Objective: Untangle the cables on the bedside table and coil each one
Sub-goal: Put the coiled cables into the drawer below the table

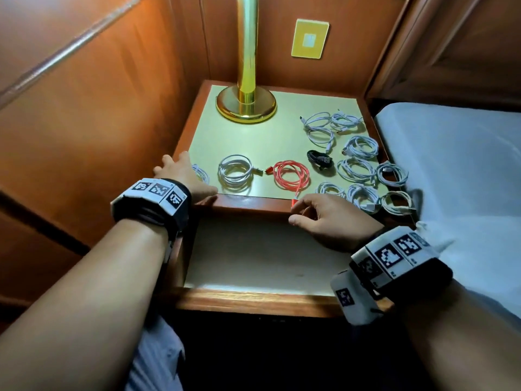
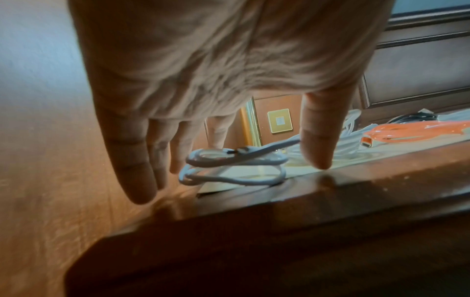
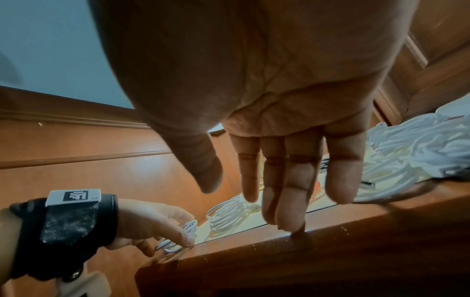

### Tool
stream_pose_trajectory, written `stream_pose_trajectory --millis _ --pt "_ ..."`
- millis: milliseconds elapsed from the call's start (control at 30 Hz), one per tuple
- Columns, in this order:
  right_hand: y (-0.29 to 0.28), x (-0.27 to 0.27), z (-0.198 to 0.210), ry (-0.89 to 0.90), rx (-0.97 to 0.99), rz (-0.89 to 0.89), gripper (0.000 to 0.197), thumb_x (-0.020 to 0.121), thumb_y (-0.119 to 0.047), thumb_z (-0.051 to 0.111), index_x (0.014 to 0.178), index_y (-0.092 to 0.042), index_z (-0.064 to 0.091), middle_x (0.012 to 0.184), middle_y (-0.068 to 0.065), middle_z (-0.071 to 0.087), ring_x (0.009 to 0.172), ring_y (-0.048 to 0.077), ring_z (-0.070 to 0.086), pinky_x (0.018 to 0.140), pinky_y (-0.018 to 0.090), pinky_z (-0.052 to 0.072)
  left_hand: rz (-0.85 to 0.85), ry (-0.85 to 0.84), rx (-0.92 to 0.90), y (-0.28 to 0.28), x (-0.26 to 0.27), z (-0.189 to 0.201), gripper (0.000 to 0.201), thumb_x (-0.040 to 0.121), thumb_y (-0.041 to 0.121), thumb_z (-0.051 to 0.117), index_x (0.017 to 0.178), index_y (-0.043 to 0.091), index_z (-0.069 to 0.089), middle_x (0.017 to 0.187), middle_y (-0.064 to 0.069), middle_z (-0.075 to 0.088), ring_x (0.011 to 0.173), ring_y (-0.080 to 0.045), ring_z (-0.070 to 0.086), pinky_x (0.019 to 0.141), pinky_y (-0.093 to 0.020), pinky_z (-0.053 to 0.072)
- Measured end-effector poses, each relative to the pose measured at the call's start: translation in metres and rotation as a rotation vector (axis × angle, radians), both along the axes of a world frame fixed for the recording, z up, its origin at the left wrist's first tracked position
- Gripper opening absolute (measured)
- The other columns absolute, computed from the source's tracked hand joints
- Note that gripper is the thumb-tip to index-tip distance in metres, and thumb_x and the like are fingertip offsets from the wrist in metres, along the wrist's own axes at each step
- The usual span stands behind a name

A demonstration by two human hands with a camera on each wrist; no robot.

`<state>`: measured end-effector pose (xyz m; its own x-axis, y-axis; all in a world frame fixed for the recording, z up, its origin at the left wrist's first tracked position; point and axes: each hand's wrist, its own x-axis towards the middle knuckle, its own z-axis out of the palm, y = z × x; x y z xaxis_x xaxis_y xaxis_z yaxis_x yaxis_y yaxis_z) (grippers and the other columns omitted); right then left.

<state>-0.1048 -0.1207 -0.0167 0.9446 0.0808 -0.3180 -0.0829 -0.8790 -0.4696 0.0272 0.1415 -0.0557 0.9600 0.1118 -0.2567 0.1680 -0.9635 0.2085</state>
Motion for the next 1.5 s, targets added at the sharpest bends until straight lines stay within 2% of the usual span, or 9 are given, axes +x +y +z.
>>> stream_pose_trajectory --millis 367,567,767,867,1000,1133,1267,1400,1500 --pt "0.008 0.025 -0.001 0.057 -0.013 0.066 0.028 0.094 -0.041 0.064 0.114 -0.021 0.069 0.094 -0.010 0.061 0.091 0.009 0.056 0.078 0.023 0.038 -0.251 0.148 0.026 -0.003 -0.035 0.020 0.074 0.068 0.054 0.080 0.124 0.017 0.048 0.112 -0.008 0.059 0.096 -0.027 0.059 0.083 -0.038 0.054" --pt "0.009 0.020 0.000 0.057 0.003 0.049 0.028 0.094 -0.044 0.063 0.112 -0.024 0.070 0.098 -0.008 0.065 0.094 0.011 0.060 0.083 0.026 0.045 -0.505 0.388 -0.212 -0.023 -0.085 0.020 0.065 0.069 0.049 0.085 0.121 0.027 0.052 0.109 0.007 0.064 0.097 -0.013 0.061 0.091 -0.031 0.051" --pt "0.013 0.015 0.006 0.050 0.003 0.054 0.029 0.095 -0.042 0.061 0.114 -0.021 0.070 0.095 -0.009 0.062 0.095 0.012 0.060 0.084 0.026 0.045 -0.510 0.456 0.134 -0.051 -0.087 -0.031 0.059 0.068 0.040 0.080 0.116 0.020 0.052 0.111 -0.003 0.063 0.092 -0.022 0.063 0.078 -0.032 0.056" --pt "0.012 0.015 0.008 0.044 0.008 0.049 0.030 0.096 -0.042 0.061 0.114 -0.021 0.071 0.102 -0.006 0.065 0.097 0.013 0.061 0.088 0.028 0.047 -0.510 0.492 0.249 -0.044 -0.085 -0.046 0.037 0.065 0.041 0.081 0.086 0.014 0.067 0.084 -0.001 0.071 0.070 -0.019 0.065 0.066 -0.033 0.057" --pt "0.010 0.015 0.007 0.049 0.031 0.046 0.030 0.096 -0.042 0.061 0.113 -0.020 0.071 0.109 -0.002 0.070 0.091 0.013 0.063 0.087 0.030 0.050 -0.456 0.523 0.307 -0.041 -0.082 -0.044 0.049 0.068 0.059 0.082 0.065 0.013 0.065 0.068 0.002 0.067 0.059 -0.014 0.060 0.056 -0.022 0.045" --pt "0.006 0.018 0.006 0.043 0.033 0.038 0.030 0.095 -0.042 0.061 0.114 -0.020 0.071 0.107 -0.003 0.070 0.095 0.013 0.062 0.082 0.026 0.044 -0.409 0.200 0.101 -0.054 -0.067 -0.005 0.046 0.082 0.062 0.069 0.083 0.016 0.063 0.083 -0.002 0.066 0.078 -0.020 0.062 0.076 -0.032 0.054" --pt "0.002 0.024 0.002 0.039 0.038 0.005 0.026 0.095 -0.040 0.062 0.107 -0.020 0.073 0.081 -0.011 0.065 0.072 0.003 0.058 0.074 0.024 0.041 -0.328 -0.278 -0.156 -0.050 -0.055 0.004 0.036 0.088 0.042 0.070 0.114 0.021 0.057 0.117 -0.008 0.055 0.105 -0.028 0.055 0.090 -0.041 0.050" --pt "0.001 0.032 -0.001 0.033 0.010 -0.038 0.025 0.095 -0.038 0.061 0.105 -0.020 0.074 0.073 -0.012 0.062 0.075 0.009 0.061 0.076 0.025 0.043 -0.282 -0.108 0.029 -0.050 -0.035 -0.011 0.060 0.091 0.047 0.064 0.143 0.032 0.039 0.157 -0.016 0.023 0.141 -0.039 0.029 0.112 -0.054 0.032" --pt "0.001 0.034 -0.002 0.036 0.003 -0.042 0.025 0.096 -0.037 0.061 0.106 -0.020 0.074 0.072 -0.012 0.061 0.078 0.011 0.062 0.076 0.026 0.044 -0.264 -0.097 -0.015 -0.050 -0.025 -0.017 0.043 0.091 0.043 0.063 0.129 0.025 0.054 0.133 -0.014 0.048 0.124 -0.039 0.044 0.102 -0.051 0.041"
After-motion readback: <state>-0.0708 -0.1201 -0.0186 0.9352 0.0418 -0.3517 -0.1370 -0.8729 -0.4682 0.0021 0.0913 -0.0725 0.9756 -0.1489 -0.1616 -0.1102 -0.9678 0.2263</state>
